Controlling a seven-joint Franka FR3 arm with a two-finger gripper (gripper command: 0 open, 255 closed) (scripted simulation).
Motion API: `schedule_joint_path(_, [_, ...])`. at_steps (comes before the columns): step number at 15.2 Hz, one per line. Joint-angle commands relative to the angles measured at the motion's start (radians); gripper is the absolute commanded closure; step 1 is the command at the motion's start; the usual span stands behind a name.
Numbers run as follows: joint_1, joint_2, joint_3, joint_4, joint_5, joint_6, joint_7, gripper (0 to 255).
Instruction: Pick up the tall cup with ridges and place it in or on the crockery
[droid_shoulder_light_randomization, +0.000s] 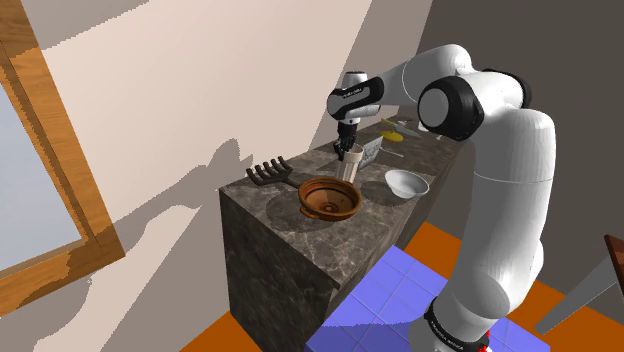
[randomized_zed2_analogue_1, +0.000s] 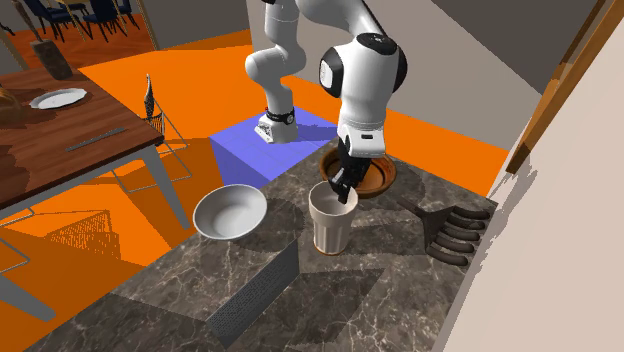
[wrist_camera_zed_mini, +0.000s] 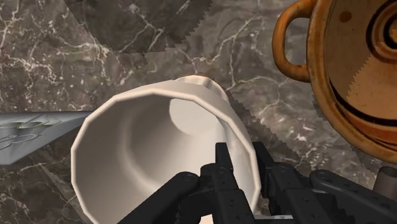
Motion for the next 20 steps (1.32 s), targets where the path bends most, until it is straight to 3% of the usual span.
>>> schedule_joint_path(1, [0.000, 0.000, 0.000, 0.000, 0.000, 0.000, 0.000, 255])
schedule_joint_path(20, [0.002, -0.059, -0.009, 0.161, -0.018, -0.219, -0.001, 255])
